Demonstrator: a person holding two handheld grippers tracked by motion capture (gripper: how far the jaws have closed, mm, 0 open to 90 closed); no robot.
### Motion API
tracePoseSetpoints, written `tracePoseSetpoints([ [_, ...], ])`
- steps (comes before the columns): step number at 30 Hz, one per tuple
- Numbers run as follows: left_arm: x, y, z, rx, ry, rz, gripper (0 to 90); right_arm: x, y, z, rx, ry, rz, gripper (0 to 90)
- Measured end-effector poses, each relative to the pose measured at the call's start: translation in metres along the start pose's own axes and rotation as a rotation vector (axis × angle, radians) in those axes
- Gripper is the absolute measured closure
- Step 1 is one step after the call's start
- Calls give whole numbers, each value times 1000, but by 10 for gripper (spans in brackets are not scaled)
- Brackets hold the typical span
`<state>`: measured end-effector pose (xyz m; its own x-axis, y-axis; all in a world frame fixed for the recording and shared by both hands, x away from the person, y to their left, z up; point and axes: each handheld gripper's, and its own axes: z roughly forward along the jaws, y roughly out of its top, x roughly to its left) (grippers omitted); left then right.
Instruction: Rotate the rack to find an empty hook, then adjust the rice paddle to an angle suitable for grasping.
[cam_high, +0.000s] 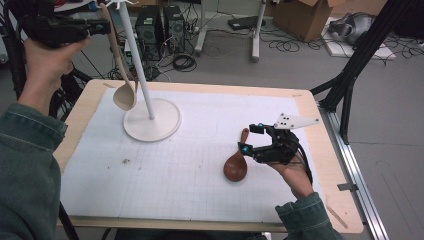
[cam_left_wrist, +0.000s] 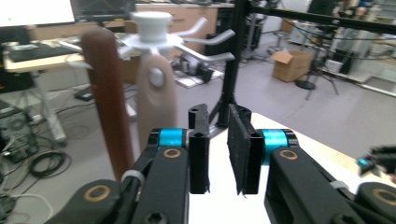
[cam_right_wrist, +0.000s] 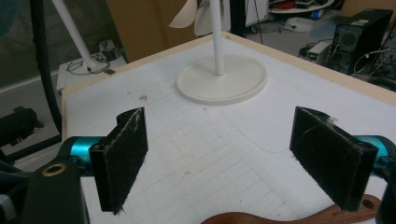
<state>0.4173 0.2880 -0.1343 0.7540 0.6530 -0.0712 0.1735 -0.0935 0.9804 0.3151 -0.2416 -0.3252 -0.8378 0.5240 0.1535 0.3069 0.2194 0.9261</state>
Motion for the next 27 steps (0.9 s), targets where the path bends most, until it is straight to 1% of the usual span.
tracePoseSetpoints([
  [3, -1, -8, -2, 14, -27, -2, 711, -1, 0, 1, 4, -5, 0, 185],
  [4, -1, -8, -2, 14, -27, -2, 695, -1, 0, 1, 4, -5, 0, 185],
  [5, -3, -14, -2, 25, -41, 5, 678, 0, -1, 1, 11, -10, 2, 185],
  [6, -3, -14, -2, 25, -41, 5, 660, 0, -1, 1, 11, -10, 2, 185],
  [7, -7, -21, -1, 36, -50, 11, 639, -1, -2, 2, 13, -18, -2, 185],
  [10, -12, -30, 1, 55, -62, 31, 588, -2, -4, 2, 19, -22, 1, 185],
  [11, -12, -30, 1, 55, -62, 31, 577, -2, -4, 2, 21, -24, 1, 185],
  [12, -16, -36, 2, 66, -76, 40, 568, -2, -5, 2, 20, -26, 1, 185],
  [15, -20, -44, 3, 89, -91, 44, 509, -3, -7, 1, 25, -33, -3, 185],
  [19, -28, -58, 5, 103, -104, 55, 438, -5, -13, -1, 28, -42, 11, 185],
  [21, -32, -64, 7, 114, -112, 62, 421, -5, -16, -1, 26, -44, 16, 185],
  [22, -32, -64, 7, 114, -112, 62, 410, -6, -17, -2, 26, -46, 17, 185],
  [23, -35, -70, 8, 121, -127, 64, 397, -6, -18, -2, 25, -51, 17, 185],
  [24, -37, -73, 8, 125, -129, 62, 383, -7, -19, -2, 27, -54, 21, 185],
  [25, -37, -73, 8, 125, -129, 62, 380, -7, -20, -2, 31, -51, 29, 185],
  [26, -39, -77, 9, 128, -132, 66, 380, -7, -20, -2, 31, -51, 29, 185],
  [27, -41, -84, 10, 135, -132, 67, 365, -7, -21, -1, 40, -61, 25, 184],
])
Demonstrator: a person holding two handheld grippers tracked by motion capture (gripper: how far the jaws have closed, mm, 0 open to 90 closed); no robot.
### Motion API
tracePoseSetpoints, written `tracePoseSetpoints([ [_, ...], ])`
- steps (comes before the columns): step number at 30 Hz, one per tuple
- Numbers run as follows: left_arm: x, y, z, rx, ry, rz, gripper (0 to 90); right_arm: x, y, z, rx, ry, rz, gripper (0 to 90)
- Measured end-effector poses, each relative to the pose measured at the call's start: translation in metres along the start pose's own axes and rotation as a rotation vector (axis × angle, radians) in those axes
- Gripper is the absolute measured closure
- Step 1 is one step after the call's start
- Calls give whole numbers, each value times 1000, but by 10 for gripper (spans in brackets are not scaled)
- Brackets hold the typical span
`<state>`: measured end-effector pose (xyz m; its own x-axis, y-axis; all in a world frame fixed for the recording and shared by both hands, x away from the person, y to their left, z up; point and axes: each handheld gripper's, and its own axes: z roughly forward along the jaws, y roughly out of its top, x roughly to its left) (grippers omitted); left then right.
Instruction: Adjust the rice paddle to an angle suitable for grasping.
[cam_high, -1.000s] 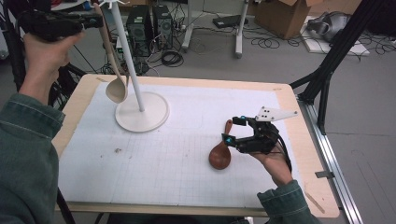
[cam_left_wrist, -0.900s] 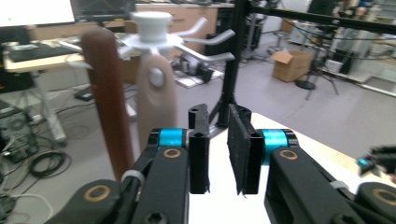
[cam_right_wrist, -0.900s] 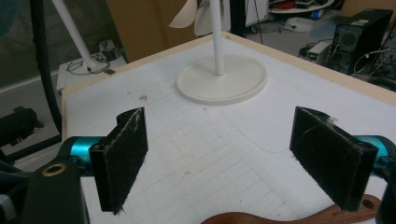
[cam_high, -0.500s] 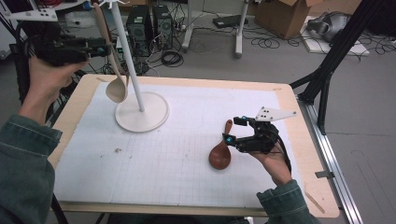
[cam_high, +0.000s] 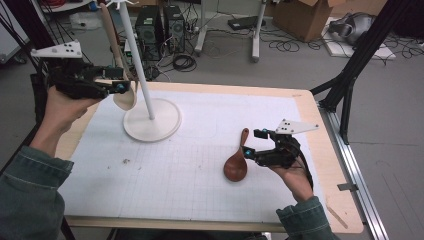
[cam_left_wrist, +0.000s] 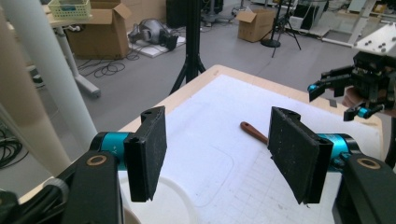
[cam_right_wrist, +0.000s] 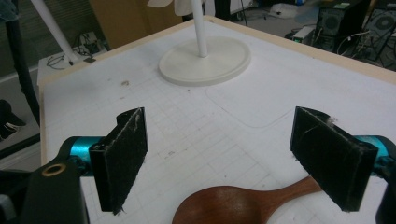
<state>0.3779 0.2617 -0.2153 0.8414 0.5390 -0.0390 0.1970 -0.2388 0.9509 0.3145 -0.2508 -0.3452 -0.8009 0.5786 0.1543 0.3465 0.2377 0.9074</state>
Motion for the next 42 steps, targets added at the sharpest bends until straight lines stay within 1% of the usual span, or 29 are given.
tracePoseSetpoints([
  [1, 0, 0, 0, 0, 0, 0, 357, 0, 0, 0, 0, 0, 0, 184],
  [3, -3, -7, 2, 1, -4, -7, 348, 1, 0, 1, 4, -9, -5, 183],
  [4, -5, -16, 3, -8, -6, -13, 347, 2, 0, 1, 6, -12, -7, 183],
  [5, -5, -16, 3, -8, -6, -13, 343, 2, 0, 1, 7, -15, -8, 183],
  [6, -8, -25, 5, -3, -4, -15, 336, 2, 0, 0, 8, -18, -8, 183],
  [8, -11, -34, 8, -4, -9, -29, 328, 2, -1, 0, 13, -25, -14, 183],
  [11, -15, -49, 10, 3, 0, -38, 306, 3, -3, -1, 28, -36, -6, 184],
  [12, -15, -49, 10, 3, 0, -38, 303, 3, -4, -1, 32, -36, -7, 184],
  [13, -17, -58, 11, 7, 2, -45, 299, 2, -5, -2, 37, -42, -6, 184],
  [14, -18, -62, 12, 9, 0, -52, 290, 1, -6, -2, 37, -49, -3, 184],
  [16, -19, -66, 13, 12, -2, -56, 273, 0, -7, -2, 35, -56, 2, 184],
  [17, -21, -73, 14, 12, -10, -57, 267, -1, -8, -2, 35, -59, 4, 184],
  [19, -23, -76, 14, 15, -5, -59, 230, -2, -9, -2, 39, -73, 7, 184],
  [20, -26, -82, 16, 17, 2, -55, 219, -3, -9, -2, 42, -78, 13, 184],
  [21, -26, -82, 16, 17, 2, -55, 220, -3, -9, -2, 43, -83, 20, 185],
  [23, -33, -92, 19, 39, 14, -39, 209, -5, -10, -3, 46, -90, 17, 203],
  [24, -33, -92, 19, 39, 14, -39, 205, -6, -11, -3, 47, -96, 19, 216],
  [26, -37, -106, 21, 43, 15, -43, 188, -7, -12, -3, 57, -97, 27, 283],
  [27, -37, -106, 21, 43, 15, -43, 166, -8, -13, -2, 60, -104, 26, 313],
  [28, -40, -115, 24, 45, 25, -51, 154, -10, -15, -1, 66, -101, 31, 368],
  [29, -41, -120, 24, 43, 17, -56, 152, -11, -16, -1, 79, -92, 36, 412],
  [30, -42, -124, 25, 41, 15, -61, 151, -12, -17, 0, 87, -96, 35, 428],
  [32, -44, -131, 25, 46, 17, -65, 148, -13, -20, 3, 109, -96, 43, 506],
  [34, -46, -135, 26, 45, 18, -69, 137, -15, -23, 5, 122, -104, 50, 559],
  [35, -48, -140, 26, 47, 20, -67, 134, -16, -24, 6, 128, -104, 53, 600],
  [36, -48, -140, 26, 47, 20, -67, 132, -16, -24, 6, 128, -104, 53, 600],
  [38, -50, -145, 27, 52, 28, -63, 119, -20, -27, 9, 149, -109, 66, 701],
  [40, -53, -150, 27, 60, 35, -59, 116, -22, -28, 12, 163, -112, 60, 760],
  [42, -54, -154, 28, 63, 34, -60, 116, -23, -29, 15, 177, -103, 69, 818],
])
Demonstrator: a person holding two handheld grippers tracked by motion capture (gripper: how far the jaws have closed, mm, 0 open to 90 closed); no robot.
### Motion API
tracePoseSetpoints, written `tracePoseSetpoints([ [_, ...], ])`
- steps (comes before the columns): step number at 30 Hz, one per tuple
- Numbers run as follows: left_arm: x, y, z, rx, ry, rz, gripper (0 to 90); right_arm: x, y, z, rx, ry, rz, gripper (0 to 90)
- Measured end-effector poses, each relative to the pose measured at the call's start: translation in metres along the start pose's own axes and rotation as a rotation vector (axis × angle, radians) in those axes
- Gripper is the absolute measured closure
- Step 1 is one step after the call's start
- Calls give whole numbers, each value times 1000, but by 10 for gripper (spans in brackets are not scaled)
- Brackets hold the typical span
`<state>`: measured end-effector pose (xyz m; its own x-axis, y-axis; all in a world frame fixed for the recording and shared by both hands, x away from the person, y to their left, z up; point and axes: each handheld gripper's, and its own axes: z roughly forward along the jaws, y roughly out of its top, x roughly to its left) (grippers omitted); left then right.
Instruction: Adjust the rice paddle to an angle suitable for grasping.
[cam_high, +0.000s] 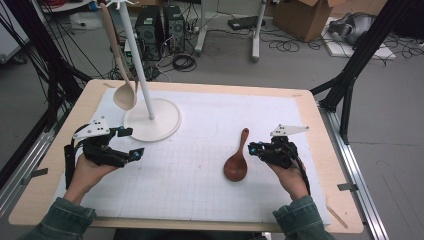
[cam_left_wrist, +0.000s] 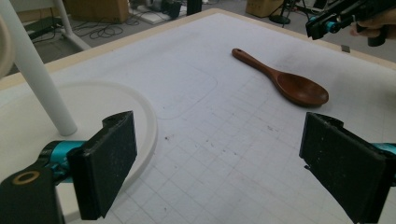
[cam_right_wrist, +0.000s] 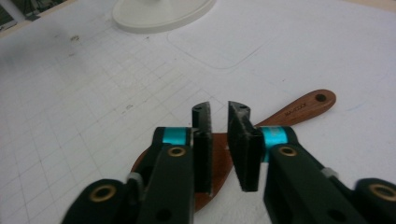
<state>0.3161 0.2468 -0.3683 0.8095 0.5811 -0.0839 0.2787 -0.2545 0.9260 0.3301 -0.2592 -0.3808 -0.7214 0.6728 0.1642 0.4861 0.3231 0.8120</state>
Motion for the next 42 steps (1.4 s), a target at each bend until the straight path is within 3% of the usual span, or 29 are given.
tracePoseSetpoints([
  [4, -2, -7, 1, 4, 3, 3, 114, -3, 0, 7, 26, 10, 13, 895],
  [13, -3, -17, 7, 27, 11, 8, 89, -10, -1, 31, 85, 7, 35, 895],
  [22, -2, -22, 9, 29, 15, 3, 69, -12, 2, 58, 106, 16, 59, 895],
  [32, -1, -25, 11, 45, 17, 6, 65, -12, 1, 84, 169, 2, 49, 895],
  [42, -1, -28, 14, 59, 11, -3, 65, -8, -1, 93, 221, -8, 14, 898],
])
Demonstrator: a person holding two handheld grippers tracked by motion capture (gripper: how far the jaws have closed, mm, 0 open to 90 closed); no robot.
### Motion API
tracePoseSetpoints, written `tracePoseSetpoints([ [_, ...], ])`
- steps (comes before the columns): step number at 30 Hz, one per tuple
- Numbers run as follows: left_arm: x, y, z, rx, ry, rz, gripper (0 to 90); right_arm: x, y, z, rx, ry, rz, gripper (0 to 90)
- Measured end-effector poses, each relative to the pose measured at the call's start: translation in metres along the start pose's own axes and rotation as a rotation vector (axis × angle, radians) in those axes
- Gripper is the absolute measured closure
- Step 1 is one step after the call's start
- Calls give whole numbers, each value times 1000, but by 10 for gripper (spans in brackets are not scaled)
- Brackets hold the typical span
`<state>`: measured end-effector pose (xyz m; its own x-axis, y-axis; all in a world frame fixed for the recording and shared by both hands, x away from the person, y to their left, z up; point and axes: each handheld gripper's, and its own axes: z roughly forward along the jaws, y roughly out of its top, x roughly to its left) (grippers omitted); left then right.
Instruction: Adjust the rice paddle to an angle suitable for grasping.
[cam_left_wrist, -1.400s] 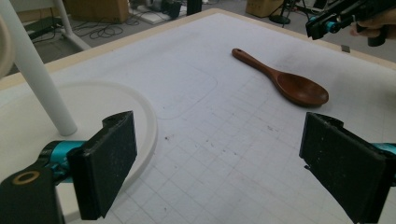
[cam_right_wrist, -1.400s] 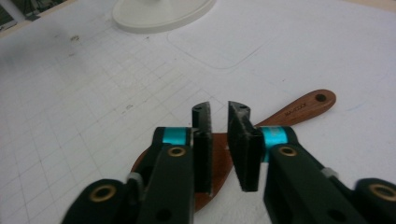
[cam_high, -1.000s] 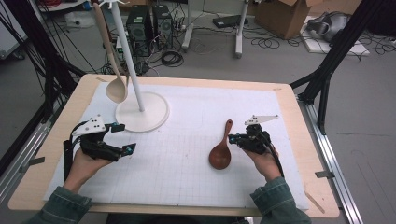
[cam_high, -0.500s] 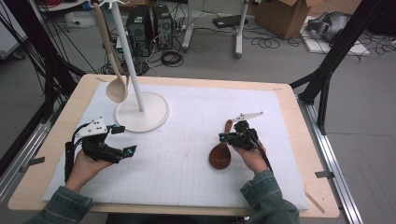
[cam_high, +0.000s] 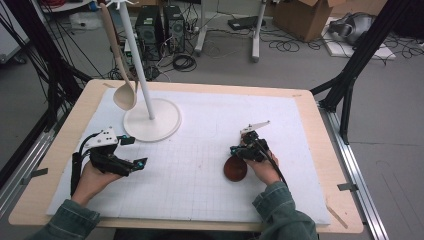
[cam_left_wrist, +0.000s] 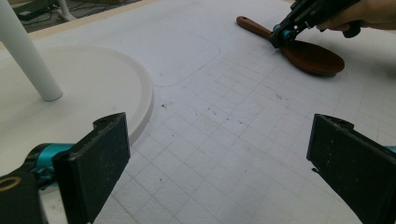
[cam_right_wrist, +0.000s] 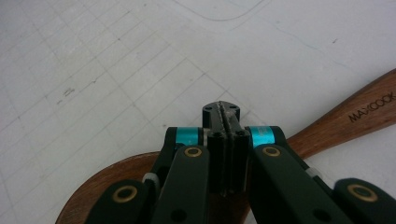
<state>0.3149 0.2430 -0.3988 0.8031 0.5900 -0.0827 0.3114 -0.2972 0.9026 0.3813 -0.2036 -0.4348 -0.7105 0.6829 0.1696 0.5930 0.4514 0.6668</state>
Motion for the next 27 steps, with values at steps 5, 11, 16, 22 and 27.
tracePoseSetpoints([
  [5, 1, 0, -1, -1, 1, 0, 65, 2, -1, -2, 19, 10, -12, 899],
  [11, 0, 0, -1, 0, -4, 2, 65, 4, -4, -6, 43, 19, -18, 899],
  [16, 0, 1, -1, -6, -2, 6, 65, 5, -10, -10, 36, 33, -11, 899],
  [22, -2, 2, -1, -9, -4, 9, 65, 8, -18, -17, 41, 46, -11, 900],
  [27, -3, 3, -1, -10, -10, 17, 65, 9, -18, -21, 28, 46, -5, 899],
])
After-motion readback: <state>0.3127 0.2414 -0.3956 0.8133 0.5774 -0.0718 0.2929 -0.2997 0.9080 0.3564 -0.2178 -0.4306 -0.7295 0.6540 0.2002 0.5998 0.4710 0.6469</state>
